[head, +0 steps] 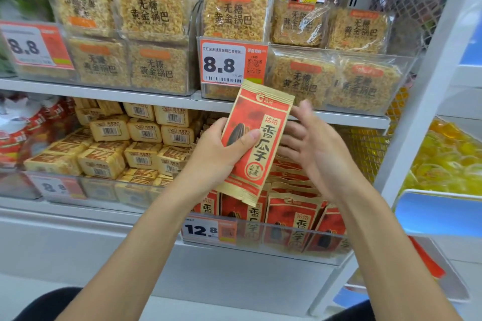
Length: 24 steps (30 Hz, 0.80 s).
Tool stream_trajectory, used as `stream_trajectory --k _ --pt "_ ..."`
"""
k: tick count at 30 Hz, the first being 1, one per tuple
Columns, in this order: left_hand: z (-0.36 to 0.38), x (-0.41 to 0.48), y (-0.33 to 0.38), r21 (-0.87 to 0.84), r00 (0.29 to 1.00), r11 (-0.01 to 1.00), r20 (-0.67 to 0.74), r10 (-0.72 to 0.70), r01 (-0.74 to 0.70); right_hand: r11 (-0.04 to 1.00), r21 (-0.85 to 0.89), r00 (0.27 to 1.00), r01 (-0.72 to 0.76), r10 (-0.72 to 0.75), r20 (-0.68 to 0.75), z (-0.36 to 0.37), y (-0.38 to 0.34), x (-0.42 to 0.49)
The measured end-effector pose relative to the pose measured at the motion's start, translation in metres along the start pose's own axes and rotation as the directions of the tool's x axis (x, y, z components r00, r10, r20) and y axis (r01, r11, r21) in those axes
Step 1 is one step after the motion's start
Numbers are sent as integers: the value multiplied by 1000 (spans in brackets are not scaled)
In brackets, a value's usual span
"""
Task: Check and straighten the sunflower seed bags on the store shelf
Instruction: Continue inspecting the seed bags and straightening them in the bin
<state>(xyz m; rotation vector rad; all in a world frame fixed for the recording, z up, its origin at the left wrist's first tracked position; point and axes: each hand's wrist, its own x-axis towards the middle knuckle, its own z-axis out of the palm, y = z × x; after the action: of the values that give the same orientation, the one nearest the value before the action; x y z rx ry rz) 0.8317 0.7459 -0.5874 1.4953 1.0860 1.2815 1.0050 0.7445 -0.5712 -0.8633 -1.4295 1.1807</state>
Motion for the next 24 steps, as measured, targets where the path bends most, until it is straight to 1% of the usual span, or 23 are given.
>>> stream_trajectory --k 2,6,8,10,11,13,16,18,19,24 --pt "4 -1 -1 24 997 998 -24 67 -66 990 -127 998 69 -69 6 0 -1 -1" --pt "11 3 5 92 973 973 -74 219 -212 967 -216 991 134 -133 17 -6 -5 -3" --pt "11 6 7 134 967 965 -89 240 -227 946 -248 972 210 -229 -50 -11 -11 -3" --pt "9 11 4 193 968 960 -109 224 -201 901 -309 917 304 -365 -159 -22 -17 -4" --pt "8 13 2 248 971 953 -113 210 -177 883 -334 891 330 -409 -200 -29 -20 -5" --pt "4 17 -4 412 982 902 -78 173 -126 864 -363 864 347 -446 -234 -42 -21 -7" --pt "-1 21 -13 598 996 798 74 41 -77 857 -390 869 336 -442 -223 -54 -16 -10" --pt "-1 23 -16 662 986 747 157 -56 -63 866 -384 881 320 -421 -215 -57 -11 -12" --pt "0 23 -18 675 980 735 182 -81 -65 871 -376 886 315 -413 -212 -58 -8 -13" --pt "6 28 -21 674 976 734 205 -76 -84 883 -363 895 298 -391 -215 -60 2 -14"
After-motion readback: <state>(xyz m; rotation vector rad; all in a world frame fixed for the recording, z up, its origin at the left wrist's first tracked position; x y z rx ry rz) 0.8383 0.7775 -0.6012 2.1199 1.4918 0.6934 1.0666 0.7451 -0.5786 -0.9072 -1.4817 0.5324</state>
